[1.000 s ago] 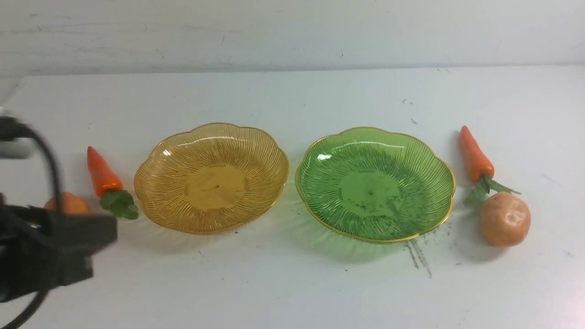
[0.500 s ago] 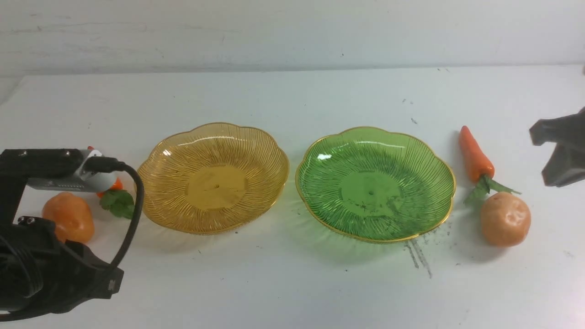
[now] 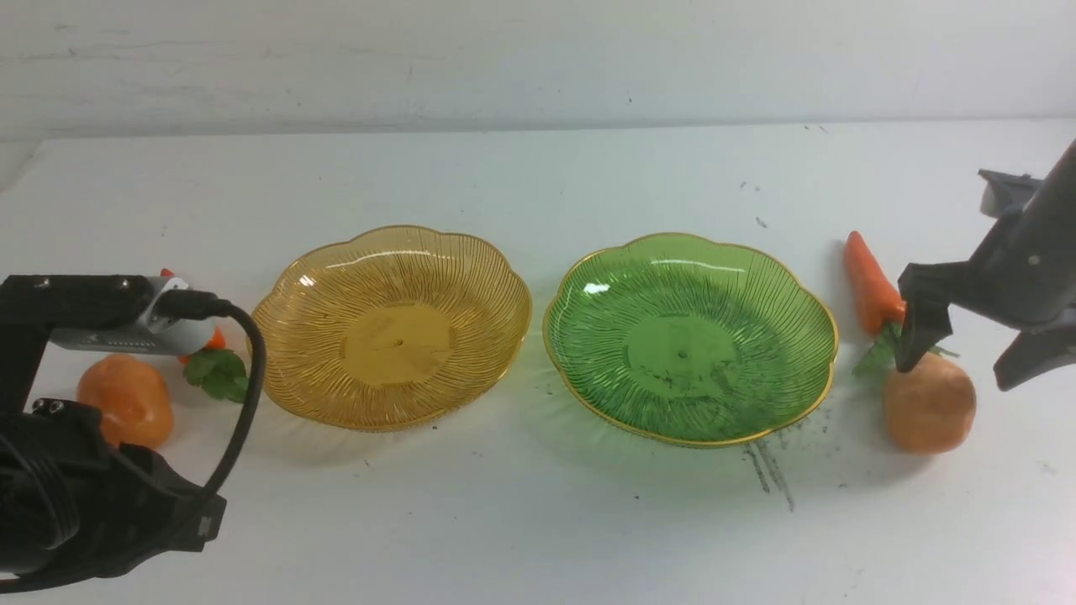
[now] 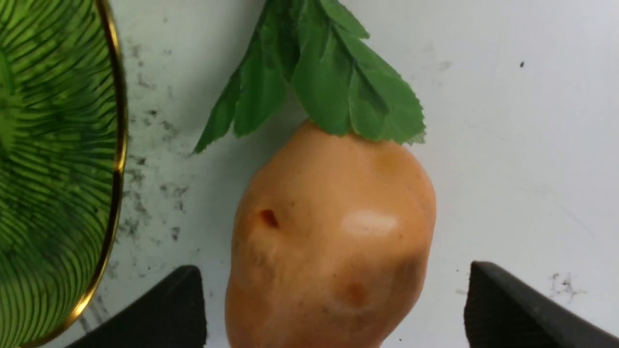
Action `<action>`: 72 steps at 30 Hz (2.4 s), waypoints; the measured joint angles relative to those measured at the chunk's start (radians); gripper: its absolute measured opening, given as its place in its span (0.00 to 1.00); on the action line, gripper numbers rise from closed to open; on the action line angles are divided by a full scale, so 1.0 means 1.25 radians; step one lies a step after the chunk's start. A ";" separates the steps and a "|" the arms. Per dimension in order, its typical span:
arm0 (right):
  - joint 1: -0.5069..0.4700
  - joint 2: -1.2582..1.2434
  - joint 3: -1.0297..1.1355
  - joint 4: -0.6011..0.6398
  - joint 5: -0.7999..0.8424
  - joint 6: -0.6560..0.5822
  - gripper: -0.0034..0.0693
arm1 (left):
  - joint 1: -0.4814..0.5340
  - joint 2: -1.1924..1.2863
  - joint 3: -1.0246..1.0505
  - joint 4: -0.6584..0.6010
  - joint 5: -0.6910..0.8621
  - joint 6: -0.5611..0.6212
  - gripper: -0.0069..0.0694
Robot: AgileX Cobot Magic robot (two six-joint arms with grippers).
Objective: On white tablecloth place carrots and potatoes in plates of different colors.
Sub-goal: 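Put the potato onto the plate, then pick up the potato beside the plates and place it on a plate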
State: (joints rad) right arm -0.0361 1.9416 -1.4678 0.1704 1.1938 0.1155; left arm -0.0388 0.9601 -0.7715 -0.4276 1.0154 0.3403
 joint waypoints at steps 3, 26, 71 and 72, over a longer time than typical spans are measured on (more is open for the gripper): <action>0.000 0.027 0.000 -0.001 -0.017 0.005 1.00 | 0.000 0.000 0.000 0.022 0.000 0.000 0.09; 0.007 0.001 -0.057 0.085 0.017 -0.048 0.86 | 0.000 0.000 0.000 0.050 0.000 0.000 0.09; 0.228 -0.127 -0.267 0.010 0.033 -0.092 0.31 | 0.043 0.084 -0.233 0.374 0.149 -0.359 0.09; 0.228 -0.159 -0.249 0.001 0.035 -0.092 0.22 | 0.050 0.110 -0.263 0.391 0.166 -0.369 0.09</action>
State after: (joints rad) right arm 0.2493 1.7429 -1.7787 0.1711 1.2369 0.0000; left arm 0.0234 1.0976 -1.1008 0.0608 1.2231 -0.1209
